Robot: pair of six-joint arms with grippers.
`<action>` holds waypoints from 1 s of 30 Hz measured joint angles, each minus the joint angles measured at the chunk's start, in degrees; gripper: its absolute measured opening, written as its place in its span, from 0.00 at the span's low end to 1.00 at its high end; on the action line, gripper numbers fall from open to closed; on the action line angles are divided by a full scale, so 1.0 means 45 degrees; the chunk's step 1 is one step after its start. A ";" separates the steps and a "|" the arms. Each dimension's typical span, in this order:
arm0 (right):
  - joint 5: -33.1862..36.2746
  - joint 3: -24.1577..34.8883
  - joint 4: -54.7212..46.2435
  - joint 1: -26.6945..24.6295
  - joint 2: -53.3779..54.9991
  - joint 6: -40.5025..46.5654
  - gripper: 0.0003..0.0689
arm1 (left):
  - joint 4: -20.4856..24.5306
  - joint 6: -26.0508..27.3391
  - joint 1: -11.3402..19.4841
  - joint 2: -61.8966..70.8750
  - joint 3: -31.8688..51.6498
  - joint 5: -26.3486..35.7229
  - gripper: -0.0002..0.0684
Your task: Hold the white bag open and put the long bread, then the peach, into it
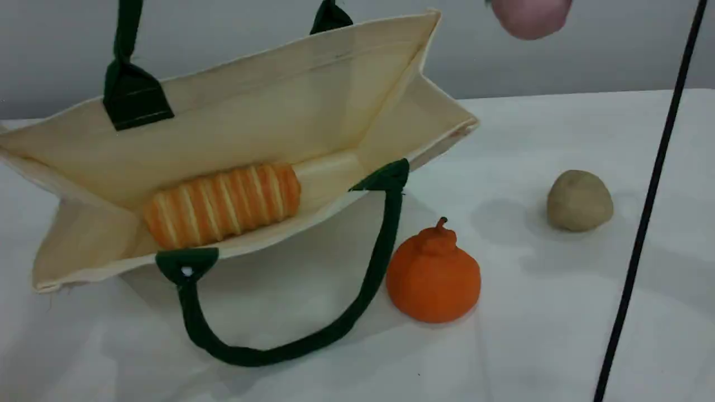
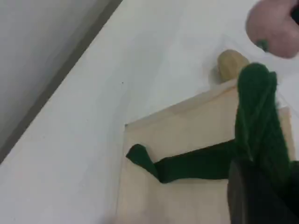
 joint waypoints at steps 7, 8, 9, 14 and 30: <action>0.0897 0.1912 0.2791 0.0068 -0.0870 -0.2415 0.16 | 0.0054 0.0000 0.0000 0.0000 0.0000 0.0009 0.14; 0.0862 0.2132 0.3065 0.0179 -0.0934 -0.2686 0.16 | 0.0054 0.0000 0.0000 0.0000 0.0000 0.0009 0.14; 0.0851 0.2292 0.3240 0.0308 -0.0952 -0.2903 0.16 | 0.0054 0.0000 0.0000 0.0000 0.0000 0.0009 0.14; 0.0358 0.2591 0.3264 0.1697 -0.0952 -0.3051 0.16 | 0.0054 -0.0038 0.0000 0.0000 0.0000 0.0009 0.14; -0.3703 0.2575 0.3287 0.5496 -0.0146 -0.3385 0.16 | -0.0013 -0.0354 0.0000 0.0000 -0.0010 0.0009 0.14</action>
